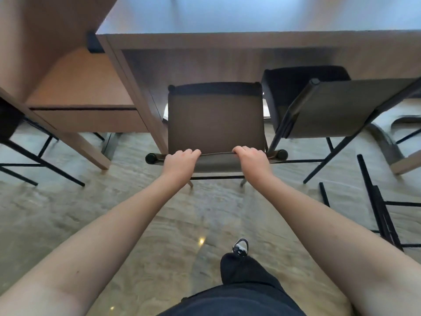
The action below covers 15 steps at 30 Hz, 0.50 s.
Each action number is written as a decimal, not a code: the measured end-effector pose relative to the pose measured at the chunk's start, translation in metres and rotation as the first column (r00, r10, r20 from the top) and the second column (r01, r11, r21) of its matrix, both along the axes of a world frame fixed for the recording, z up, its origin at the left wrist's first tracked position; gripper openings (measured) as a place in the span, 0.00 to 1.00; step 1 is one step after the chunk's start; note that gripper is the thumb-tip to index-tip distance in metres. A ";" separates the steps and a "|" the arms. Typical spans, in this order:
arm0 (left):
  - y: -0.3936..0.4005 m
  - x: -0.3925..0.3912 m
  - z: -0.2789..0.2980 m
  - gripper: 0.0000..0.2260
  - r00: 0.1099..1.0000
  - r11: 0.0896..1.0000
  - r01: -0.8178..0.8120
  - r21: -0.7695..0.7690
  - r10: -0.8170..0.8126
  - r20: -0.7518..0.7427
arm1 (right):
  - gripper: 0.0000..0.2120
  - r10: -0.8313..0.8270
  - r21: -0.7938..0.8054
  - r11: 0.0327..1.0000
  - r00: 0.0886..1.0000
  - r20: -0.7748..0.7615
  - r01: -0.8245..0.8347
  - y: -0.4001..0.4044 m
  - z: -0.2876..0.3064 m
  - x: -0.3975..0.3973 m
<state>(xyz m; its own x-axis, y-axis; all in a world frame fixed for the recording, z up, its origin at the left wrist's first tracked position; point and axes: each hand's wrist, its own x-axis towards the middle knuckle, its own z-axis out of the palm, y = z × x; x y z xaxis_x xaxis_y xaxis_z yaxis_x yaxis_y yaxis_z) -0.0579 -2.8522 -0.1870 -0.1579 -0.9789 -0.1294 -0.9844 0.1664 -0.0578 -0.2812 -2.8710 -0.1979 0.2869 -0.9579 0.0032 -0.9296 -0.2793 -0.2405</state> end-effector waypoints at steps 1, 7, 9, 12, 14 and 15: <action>-0.011 -0.002 0.002 0.19 1.000 1.000 -0.013 -0.028 0.014 0.010 | 0.11 -0.002 -0.011 1.000 1.000 0.015 0.002 -0.015 0.001 0.000; -0.075 0.000 0.003 0.14 0.998 0.991 -0.064 -0.122 0.062 -0.018 | 0.08 0.007 -0.123 0.992 1.000 -0.026 -0.010 -0.083 0.004 0.003; -0.093 0.003 0.002 0.13 0.998 0.990 -0.063 -0.129 0.059 -0.031 | 0.06 0.000 -0.136 0.991 1.000 -0.029 -0.004 -0.099 0.007 0.005; -0.123 0.008 -0.001 0.11 0.998 0.985 -0.051 -0.165 0.043 -0.052 | 0.07 0.008 -0.174 0.985 1.000 -0.017 -0.011 -0.125 0.010 0.008; -0.136 0.011 -0.003 0.09 0.997 0.978 -0.047 -0.201 0.033 -0.074 | 0.09 0.012 -0.176 0.984 1.000 -0.005 -0.013 -0.139 0.012 0.010; -0.145 0.014 -0.001 0.09 0.996 0.977 -0.038 -0.208 0.020 -0.090 | 0.09 0.004 -0.169 0.986 1.000 0.004 -0.003 -0.146 0.015 0.012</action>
<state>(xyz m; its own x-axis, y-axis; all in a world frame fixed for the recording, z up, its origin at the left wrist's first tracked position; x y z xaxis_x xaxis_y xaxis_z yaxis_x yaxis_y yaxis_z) -0.0443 -2.9974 -0.1885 -0.1306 -0.9872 0.0919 -0.9914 0.1309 -0.0025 -0.2692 -3.0174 -0.1829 0.2896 -0.9426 0.1663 -0.9276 -0.3192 -0.1938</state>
